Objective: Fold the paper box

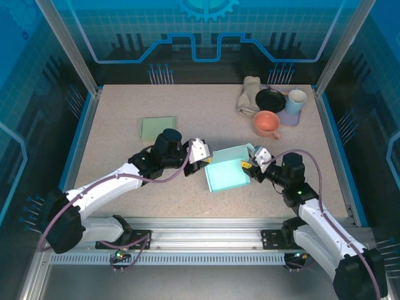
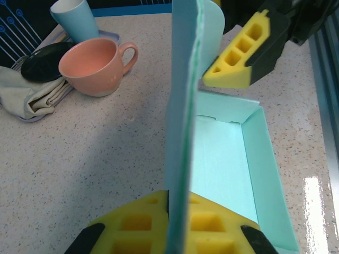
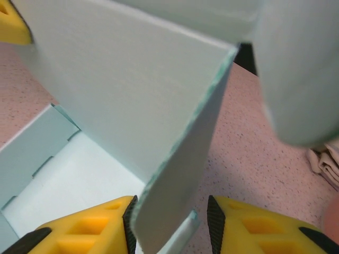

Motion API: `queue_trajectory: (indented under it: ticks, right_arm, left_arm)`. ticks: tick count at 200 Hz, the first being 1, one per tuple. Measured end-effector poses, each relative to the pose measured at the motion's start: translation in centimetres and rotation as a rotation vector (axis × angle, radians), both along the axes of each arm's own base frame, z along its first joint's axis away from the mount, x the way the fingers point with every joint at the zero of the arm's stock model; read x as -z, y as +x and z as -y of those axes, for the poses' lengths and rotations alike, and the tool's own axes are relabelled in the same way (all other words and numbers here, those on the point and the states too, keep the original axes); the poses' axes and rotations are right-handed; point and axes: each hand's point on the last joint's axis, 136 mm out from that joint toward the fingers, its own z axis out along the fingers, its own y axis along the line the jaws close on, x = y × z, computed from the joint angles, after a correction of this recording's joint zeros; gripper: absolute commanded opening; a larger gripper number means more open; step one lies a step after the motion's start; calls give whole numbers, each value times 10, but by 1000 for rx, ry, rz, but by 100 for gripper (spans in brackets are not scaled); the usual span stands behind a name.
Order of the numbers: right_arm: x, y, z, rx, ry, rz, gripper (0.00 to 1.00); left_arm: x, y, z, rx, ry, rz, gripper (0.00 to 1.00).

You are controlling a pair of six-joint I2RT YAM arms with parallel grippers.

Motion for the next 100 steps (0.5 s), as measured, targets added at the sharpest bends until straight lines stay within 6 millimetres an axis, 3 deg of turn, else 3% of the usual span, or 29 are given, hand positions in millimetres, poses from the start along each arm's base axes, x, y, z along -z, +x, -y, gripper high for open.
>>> queue_trajectory:
  ticks: [33, 52, 100]
  right_arm:
    - [-6, -3, 0, 21, -10, 28, 43]
    - [-12, 4, 12, 105, -28, 63, 43]
    - [-14, 22, 40, 263, -57, 82, 43]
  left_arm:
    - [-1, 15, -7, -87, 22, 36, 0]
    - [-3, 21, -10, -117, 24, 59, 0]
    - [-4, 15, -8, -90, 11, 52, 0]
